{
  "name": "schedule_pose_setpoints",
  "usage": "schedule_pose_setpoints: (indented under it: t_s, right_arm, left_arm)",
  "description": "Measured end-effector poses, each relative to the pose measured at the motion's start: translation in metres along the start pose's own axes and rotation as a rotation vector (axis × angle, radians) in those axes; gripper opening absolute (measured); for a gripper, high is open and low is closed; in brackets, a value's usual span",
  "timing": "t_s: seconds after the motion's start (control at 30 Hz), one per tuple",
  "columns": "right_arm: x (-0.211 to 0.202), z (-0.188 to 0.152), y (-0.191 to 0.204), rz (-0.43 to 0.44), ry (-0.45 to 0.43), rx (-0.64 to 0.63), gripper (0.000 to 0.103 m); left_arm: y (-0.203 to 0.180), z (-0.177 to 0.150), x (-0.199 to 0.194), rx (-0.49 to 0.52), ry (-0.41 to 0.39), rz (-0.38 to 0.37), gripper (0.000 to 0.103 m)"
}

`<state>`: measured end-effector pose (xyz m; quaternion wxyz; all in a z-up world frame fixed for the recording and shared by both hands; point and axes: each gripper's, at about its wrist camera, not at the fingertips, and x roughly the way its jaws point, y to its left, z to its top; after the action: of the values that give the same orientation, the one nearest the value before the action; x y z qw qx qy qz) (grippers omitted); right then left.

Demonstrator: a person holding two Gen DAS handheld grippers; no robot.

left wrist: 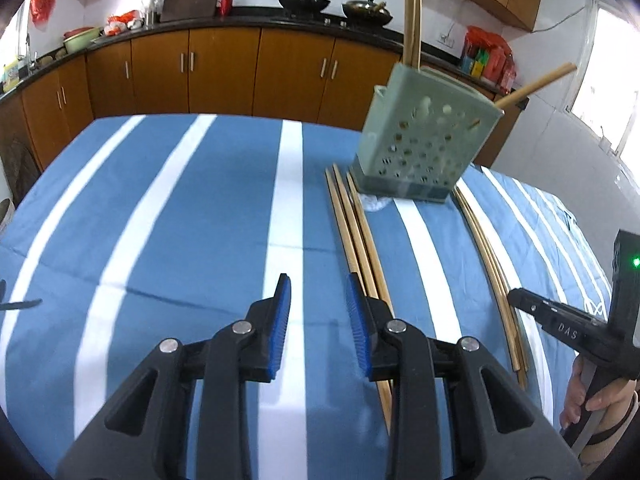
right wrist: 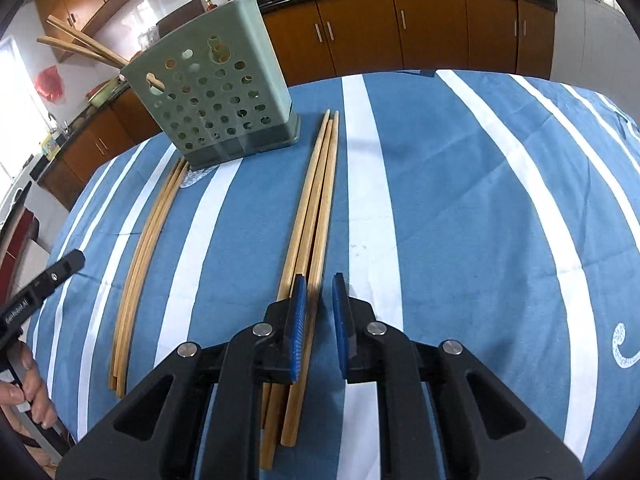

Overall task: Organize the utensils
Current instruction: 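Close the right tool on a third chopstick while the left tool grasps one too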

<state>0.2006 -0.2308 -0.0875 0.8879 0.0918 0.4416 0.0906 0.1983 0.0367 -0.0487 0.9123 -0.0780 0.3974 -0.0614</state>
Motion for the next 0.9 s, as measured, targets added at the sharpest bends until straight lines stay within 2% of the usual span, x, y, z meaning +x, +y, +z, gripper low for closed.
schedule_pose_setpoints:
  t_s: [0.2,0.3,0.4,0.53,0.67,0.9]
  right_arm:
    - [0.0,-0.002,0.003,-0.048,-0.003,-0.056,0.009]
    - [0.001,-0.001,0.002,-0.152,-0.031,-0.067,0.008]
    - [-0.002,0.001,-0.008,-0.147,-0.037,-0.025,0.008]
    - [-0.001,0.001,-0.009,-0.147,-0.04,-0.038,0.008]
    - [0.0,0.001,-0.009,-0.143,-0.043,-0.038,0.008]
    - [-0.001,0.0,-0.007,-0.147,-0.042,-0.044,0.008]
  left_arm:
    - [-0.007,-0.006,0.01,-0.006,0.041,-0.035,0.029]
    - [-0.01,-0.009,0.013,-0.005,0.056,-0.052,0.028]
    - [-0.014,-0.012,0.016,0.003,0.068,-0.069,0.026]
    - [-0.022,-0.015,0.021,0.03,0.087,-0.074,0.022]
    - [-0.028,-0.02,0.03,0.056,0.117,-0.049,0.018]
    - [-0.036,-0.021,0.033,0.083,0.114,-0.001,0.017]
